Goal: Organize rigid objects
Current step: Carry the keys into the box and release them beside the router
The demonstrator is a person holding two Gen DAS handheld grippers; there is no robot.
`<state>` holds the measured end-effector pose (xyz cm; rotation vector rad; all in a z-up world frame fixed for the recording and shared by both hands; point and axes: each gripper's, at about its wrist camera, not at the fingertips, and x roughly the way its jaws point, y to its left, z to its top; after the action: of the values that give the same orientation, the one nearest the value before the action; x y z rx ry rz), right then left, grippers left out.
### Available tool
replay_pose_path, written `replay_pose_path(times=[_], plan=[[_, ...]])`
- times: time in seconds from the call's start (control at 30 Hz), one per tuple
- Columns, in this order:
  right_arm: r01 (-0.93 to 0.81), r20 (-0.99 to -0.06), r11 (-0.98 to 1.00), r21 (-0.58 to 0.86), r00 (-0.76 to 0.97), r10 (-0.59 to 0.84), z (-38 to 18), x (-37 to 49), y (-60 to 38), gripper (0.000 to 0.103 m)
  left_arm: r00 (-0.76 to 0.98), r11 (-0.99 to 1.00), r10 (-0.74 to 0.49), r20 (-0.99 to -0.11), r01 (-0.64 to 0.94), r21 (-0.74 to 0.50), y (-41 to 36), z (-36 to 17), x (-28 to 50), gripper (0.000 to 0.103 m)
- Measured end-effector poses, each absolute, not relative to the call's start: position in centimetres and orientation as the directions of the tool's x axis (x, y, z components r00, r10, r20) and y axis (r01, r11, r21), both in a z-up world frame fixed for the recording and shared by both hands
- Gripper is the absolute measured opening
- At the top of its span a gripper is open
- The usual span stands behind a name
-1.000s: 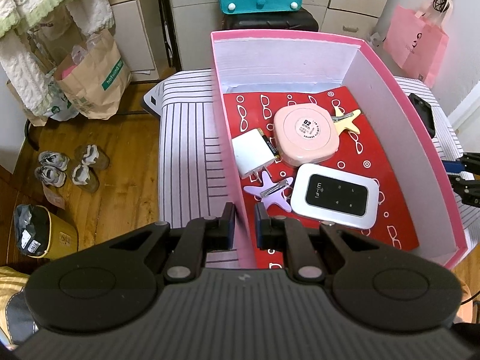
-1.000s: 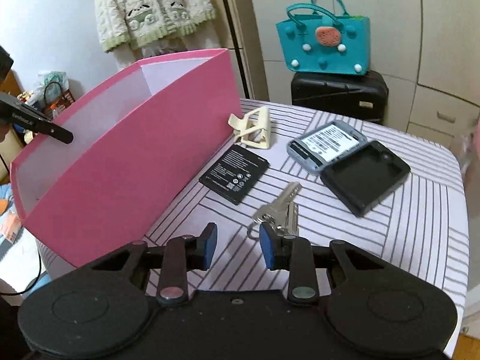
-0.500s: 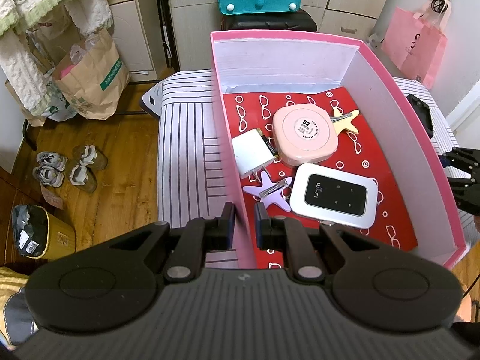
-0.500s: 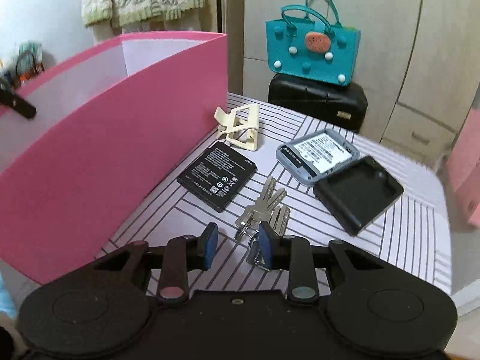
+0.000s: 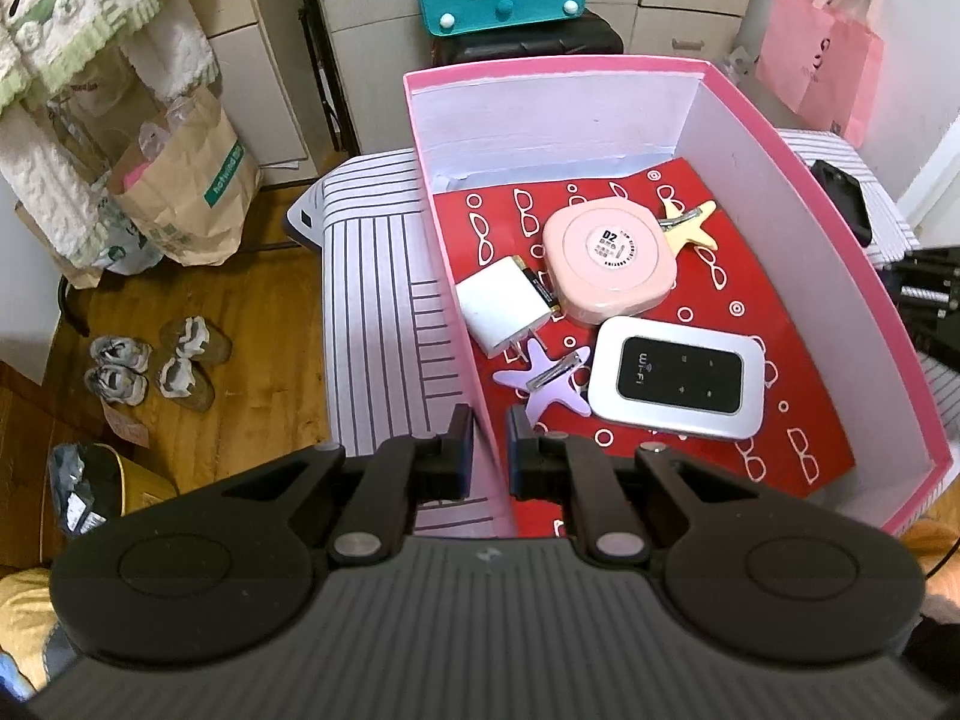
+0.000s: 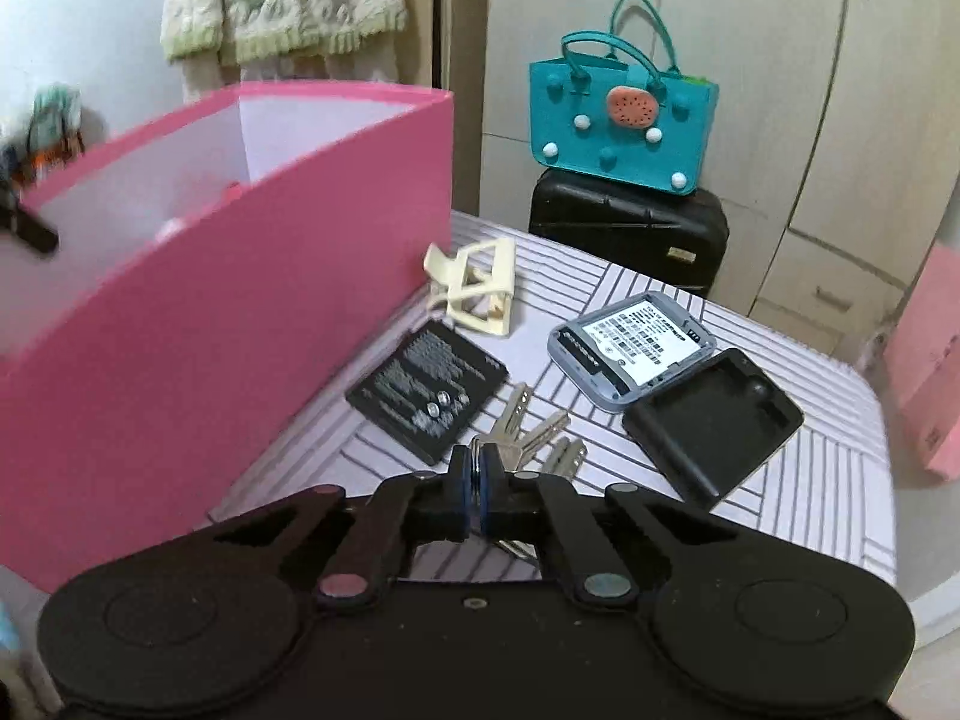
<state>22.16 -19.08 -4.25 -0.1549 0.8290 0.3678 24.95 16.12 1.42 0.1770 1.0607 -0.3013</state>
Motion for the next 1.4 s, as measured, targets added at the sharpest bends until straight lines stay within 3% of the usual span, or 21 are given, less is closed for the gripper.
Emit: replay_pose_path(times=[0.23,0.43,0.83,1.0,1.3,1.4], plan=[[-0.343,-0.717,0.909,0.238,0.569,0.403,-1.5,23.5,-21.2,0.003,0.445,0.941,-0.153,-0.882,0.338,0.008,16.0,1.5,25.1,0.010],[-0.351,-0.688,0.877,0.327,0.548,0.476,1.5,23.5,-21.7,0.003,0.462,0.941,-0.169,-0.871,0.339,-0.002,16.4,2.0,24.6,0.010],[-0.521,-0.571,0.803,0.290,0.579,0.582,9.9,22.8,-18.0,0.003,0.469,0.929,-0.153,-0.870,0.369,0.036,15.9,2.1,24.4,0.009],[-0.594,-0.543,0.735,0.327,0.519,0.660,10.5,23.6,-15.5,0.003,0.469,0.929,-0.156,-0.869,0.369,0.032,16.0,2.1,24.5,0.010],[-0.618,-0.641,0.730,0.293,0.439,0.629,5.6,25.1,-10.6,0.003,0.482,0.918,-0.158,-0.862,0.393,0.052,15.9,2.0,24.2,0.010],[-0.615,-0.680,0.765,0.191,0.479,0.555,4.3,25.4,-9.5,0.003,0.480,0.917,-0.159,-0.863,0.396,0.051,15.9,1.9,24.2,0.010]])
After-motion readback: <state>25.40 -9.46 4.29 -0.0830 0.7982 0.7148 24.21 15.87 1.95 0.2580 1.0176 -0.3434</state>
